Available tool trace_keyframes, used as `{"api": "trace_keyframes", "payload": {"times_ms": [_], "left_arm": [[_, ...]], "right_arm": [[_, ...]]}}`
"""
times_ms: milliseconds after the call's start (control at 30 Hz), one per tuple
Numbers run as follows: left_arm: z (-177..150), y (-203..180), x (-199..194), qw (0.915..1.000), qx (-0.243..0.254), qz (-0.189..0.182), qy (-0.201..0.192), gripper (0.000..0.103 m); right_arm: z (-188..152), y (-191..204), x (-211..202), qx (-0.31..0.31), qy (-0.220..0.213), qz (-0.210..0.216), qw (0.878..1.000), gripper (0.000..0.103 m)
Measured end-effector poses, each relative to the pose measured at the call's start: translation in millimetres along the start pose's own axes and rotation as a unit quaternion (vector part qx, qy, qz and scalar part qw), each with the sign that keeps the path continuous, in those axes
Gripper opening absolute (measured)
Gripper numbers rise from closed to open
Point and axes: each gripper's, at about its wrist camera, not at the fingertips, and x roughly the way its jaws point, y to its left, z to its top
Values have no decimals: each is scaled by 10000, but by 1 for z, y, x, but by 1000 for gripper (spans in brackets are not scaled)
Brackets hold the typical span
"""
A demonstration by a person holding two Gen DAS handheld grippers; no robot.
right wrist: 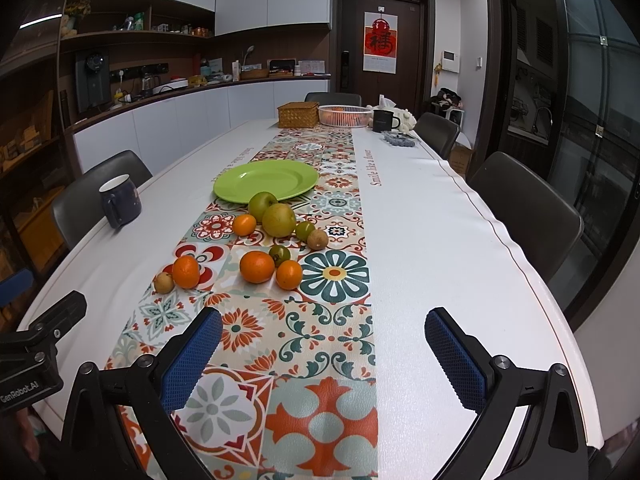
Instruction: Organize fruits
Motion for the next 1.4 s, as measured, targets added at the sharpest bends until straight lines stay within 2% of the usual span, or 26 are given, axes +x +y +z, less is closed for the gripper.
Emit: {"api": "trace_keyframes", "payload": {"times_ms": [900,1100,1400], "left_arm": [[0,1,-1,10000,-1,1,0,103],[3,8,4,10000,-9,9,53,103],[-1,7,35,9997,101,23,205,88]], "right_arm": [[0,3,3,-44,-12,-4,10000,102],[3,7,17,-143,-12,46,9999,102],[9,14,43,-317,10,126,9994,102]]}}
